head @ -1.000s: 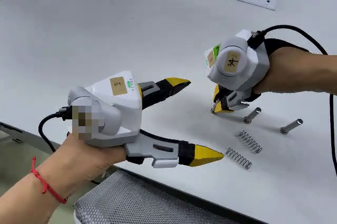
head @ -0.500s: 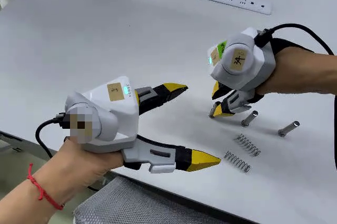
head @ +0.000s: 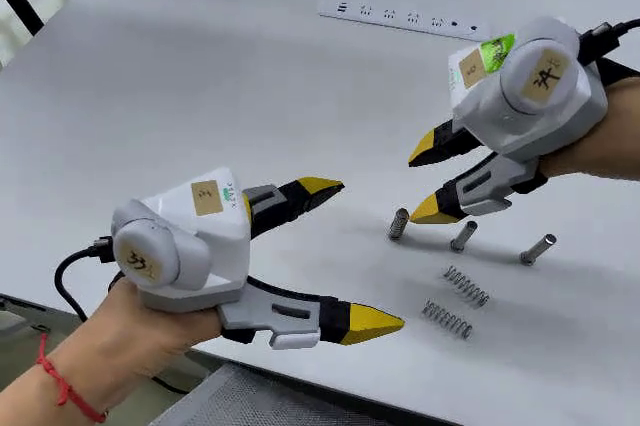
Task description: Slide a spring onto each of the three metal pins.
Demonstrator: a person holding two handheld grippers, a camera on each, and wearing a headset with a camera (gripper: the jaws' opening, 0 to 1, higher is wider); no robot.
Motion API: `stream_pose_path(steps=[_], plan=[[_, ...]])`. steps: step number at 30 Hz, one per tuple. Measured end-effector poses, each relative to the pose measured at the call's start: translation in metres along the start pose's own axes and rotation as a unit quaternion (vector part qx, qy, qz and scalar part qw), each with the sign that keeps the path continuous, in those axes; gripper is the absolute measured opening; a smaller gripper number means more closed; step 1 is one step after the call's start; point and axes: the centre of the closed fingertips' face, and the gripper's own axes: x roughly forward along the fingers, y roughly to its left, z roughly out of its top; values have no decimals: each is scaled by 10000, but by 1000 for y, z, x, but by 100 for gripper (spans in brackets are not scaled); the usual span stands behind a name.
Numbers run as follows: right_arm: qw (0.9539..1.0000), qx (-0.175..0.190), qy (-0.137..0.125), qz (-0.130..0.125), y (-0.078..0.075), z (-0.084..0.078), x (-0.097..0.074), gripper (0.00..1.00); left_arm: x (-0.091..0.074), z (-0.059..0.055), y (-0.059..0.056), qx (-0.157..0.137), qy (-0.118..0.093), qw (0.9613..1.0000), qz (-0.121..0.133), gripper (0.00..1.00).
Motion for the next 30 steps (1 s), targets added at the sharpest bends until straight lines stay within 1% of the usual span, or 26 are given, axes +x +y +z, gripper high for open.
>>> stream_pose_path(steps=[3, 6, 7, 9, 11, 13, 14, 15, 17, 18, 19, 21, 22, 24, 26, 28, 29, 30], plan=[[9994, 112, -271, -156, 3, -1, -18, 45, 1, 1, -3, 61, 71, 9999, -59, 87], [9976, 255, -555, -315, 11, -2, -38, 49, 3, -1, -5, 143, 168, 9997, -106, 86], [9962, 316, -720, -365, 14, -3, -46, 51, 3, -2, -6, 181, 216, 9995, -134, 86], [9940, 464, -897, -423, 22, -7, -57, 55, 4, -4, -7, 246, 294, 9991, -182, 86], [9921, 491, -1034, -505, 28, -12, -66, 59, 6, -5, -9, 289, 353, 9987, -223, 85], [9894, 631, -1166, -598, 33, -19, -75, 62, 7, -7, -10, 334, 428, 9981, -281, 84], [9869, 719, -1284, -669, 36, -22, -80, 63, 8, -8, -11, 372, 476, 9977, -304, 84], [9852, 786, -1345, -712, 38, -26, -83, 64, 9, -8, -12, 394, 502, 9974, -326, 83], [9817, 913, -1491, -757, 45, -32, -90, 67, 11, -9, -13, 441, 564, 9967, -372, 83], [9811, 933, -1515, -766, 41, -41, -94, 68, 12, -10, -14, 452, 592, 9964, -395, 83], [9801, 947, -1551, -793, 43, -45, -96, 70, 13, -10, -15, 471, 619, 9961, -414, 83], [9774, 1029, -1653, -828, 49, -55, -100, 73, 16, -12, -17, 519, 693, 9952, -467, 82], [9752, 1074, -1732, -861, 50, -62, -102, 74, 18, -13, -18, 557, 744, 9944, -501, 82], [9728, 1131, -1807, -912, 54, -69, -104, 75, 22, -15, -19, 604, 811, 9934, -544, 82], [9703, 1232, -1859, -939, 59, -79, -106, 77, 26, -18, -21, 634, 907, 9920, -616, 80], [9675, 1341, -1904, -988, 63, -90, -108, 80, 30, -21, -22, 739, 998, 9899, -691, 77], [9651, 1418, -1940, -1040, 64, -97, -110, 81, 33, -23, -23, 779, 1054, 9886, -744, 76], [9640, 1467, -1939, -1075, 68, -99, -109, 81, 35, -26, -23, 833, 1140, 9870, -769, 75]])
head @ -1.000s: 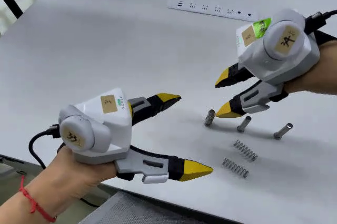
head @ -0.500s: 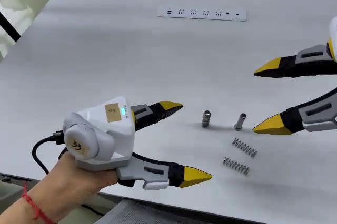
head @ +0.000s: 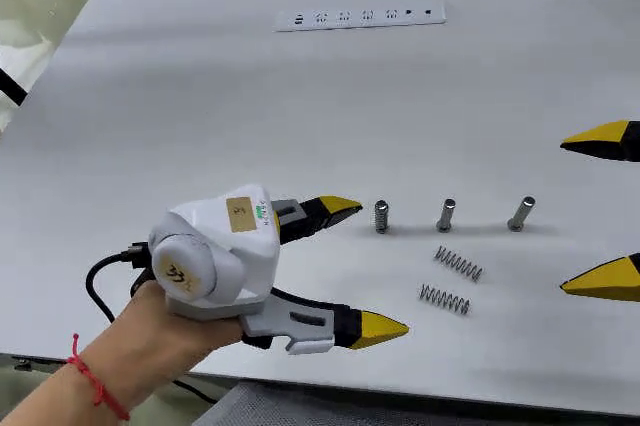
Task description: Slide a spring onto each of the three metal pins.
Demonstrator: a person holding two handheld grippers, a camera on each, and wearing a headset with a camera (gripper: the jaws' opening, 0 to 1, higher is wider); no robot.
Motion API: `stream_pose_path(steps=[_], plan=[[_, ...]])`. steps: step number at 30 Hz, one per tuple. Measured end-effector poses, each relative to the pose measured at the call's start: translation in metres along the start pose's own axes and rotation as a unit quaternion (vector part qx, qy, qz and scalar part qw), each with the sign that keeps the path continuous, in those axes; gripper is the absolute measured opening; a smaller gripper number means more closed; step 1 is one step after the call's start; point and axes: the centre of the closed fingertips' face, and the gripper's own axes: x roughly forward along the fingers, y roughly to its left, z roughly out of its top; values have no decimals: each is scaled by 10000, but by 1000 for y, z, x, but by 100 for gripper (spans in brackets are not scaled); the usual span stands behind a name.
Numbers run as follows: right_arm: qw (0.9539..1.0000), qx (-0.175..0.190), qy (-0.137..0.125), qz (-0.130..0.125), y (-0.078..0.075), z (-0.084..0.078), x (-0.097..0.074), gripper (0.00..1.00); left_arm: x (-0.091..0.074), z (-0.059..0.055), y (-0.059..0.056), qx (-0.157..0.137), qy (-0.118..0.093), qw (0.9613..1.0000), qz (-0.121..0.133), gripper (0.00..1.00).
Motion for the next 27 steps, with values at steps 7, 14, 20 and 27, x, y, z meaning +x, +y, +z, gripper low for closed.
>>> stream_pose_path(steps=[7, 14, 20, 27], plan=[[9995, 220, 19, -236, 1, -28, -15, 83, 23, -13, -7, 360, 498, 9975, -344, 56], [9983, 431, 25, -384, 4, -47, -25, 82, 50, -31, -13, 690, 956, 9912, -607, 42], [9970, 567, -5, -520, 5, -55, -32, 82, 66, -52, -12, 993, 1494, 9814, -683, 30], [9966, 625, 4, -534, 9, -63, -38, 82, 82, -62, -13, 1267, 1762, 9731, -770, 26]])
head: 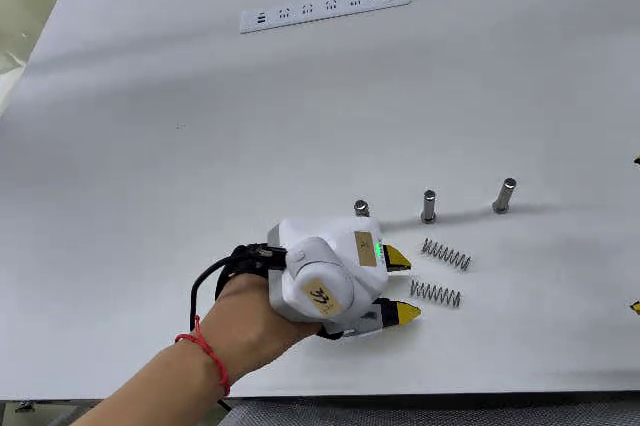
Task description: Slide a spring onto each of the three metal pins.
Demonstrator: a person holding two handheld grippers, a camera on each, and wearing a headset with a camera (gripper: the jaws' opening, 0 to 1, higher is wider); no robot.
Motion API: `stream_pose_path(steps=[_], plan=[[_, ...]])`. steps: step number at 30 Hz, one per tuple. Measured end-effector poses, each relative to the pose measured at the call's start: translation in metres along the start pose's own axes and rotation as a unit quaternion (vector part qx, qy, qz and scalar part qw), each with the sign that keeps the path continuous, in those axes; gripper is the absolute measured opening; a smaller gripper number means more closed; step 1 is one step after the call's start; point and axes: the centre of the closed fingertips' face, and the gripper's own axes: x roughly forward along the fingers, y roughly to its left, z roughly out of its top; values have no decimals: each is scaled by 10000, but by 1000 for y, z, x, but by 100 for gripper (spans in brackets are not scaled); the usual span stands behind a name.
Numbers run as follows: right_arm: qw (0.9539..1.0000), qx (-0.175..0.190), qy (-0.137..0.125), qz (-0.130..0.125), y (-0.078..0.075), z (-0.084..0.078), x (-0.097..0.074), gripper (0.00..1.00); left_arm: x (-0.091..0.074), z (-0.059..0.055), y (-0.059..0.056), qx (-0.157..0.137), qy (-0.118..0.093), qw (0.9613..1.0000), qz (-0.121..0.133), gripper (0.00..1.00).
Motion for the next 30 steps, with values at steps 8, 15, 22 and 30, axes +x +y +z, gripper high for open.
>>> stream_pose_path(steps=[8, 15, 22, 30], plan=[[9999, -59, 100, 5, -2, -13, -6, 84, 10, -4, -1, 356, 305, 9989, -89, 22], [9998, -140, 159, 35, -2, -20, -7, 89, 12, -2, 0, 543, 380, 9977, -114, 19], [9999, -76, 105, 11, -2, -26, -7, 95, 12, -3, -3, 634, 445, 9968, -179, 15], [10000, 4, 51, -57, -3, -31, -7, 96, 13, -3, -6, 621, 473, 9967, -231, 12]])
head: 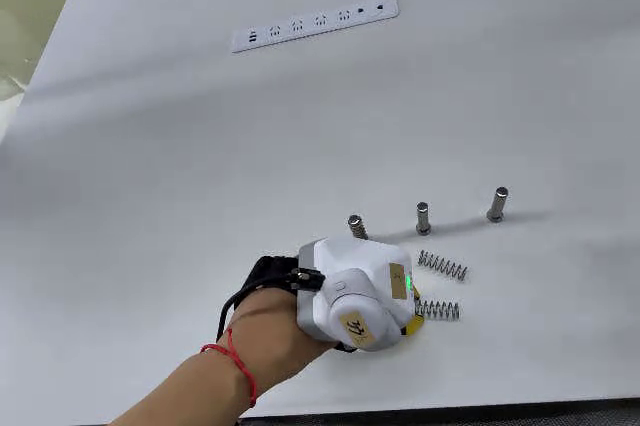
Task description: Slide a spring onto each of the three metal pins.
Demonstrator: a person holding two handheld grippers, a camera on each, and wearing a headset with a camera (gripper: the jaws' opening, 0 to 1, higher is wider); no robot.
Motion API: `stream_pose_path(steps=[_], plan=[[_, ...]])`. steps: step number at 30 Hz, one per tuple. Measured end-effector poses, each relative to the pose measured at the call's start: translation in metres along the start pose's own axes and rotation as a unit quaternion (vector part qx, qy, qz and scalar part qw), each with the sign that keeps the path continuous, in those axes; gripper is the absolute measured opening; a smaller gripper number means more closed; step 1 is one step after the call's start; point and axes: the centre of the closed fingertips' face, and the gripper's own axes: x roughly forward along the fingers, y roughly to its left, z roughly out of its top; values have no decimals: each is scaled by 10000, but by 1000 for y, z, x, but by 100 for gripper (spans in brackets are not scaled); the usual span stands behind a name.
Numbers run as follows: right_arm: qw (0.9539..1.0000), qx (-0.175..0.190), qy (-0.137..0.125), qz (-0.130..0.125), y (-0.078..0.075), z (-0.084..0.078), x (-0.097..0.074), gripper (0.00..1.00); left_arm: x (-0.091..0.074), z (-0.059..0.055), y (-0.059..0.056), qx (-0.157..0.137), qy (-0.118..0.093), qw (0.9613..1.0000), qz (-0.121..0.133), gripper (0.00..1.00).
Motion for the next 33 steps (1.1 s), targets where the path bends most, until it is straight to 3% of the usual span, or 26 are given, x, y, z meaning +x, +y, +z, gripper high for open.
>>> stream_pose_path(steps=[4, 21, 33], plan=[[10000, 15, -7, -16, -2, -5, 0, 95, 0, 0, 0, -37, 2, 10000, -12, 12], [10000, 65, -15, -57, 7, 14, 4, 91, 1, -1, 0, -216, 3, 9998, -35, 11], [9999, 94, -56, 22, 16, 28, 8, 88, -8, 7, -2, -420, -267, 9987, 48, 11]])
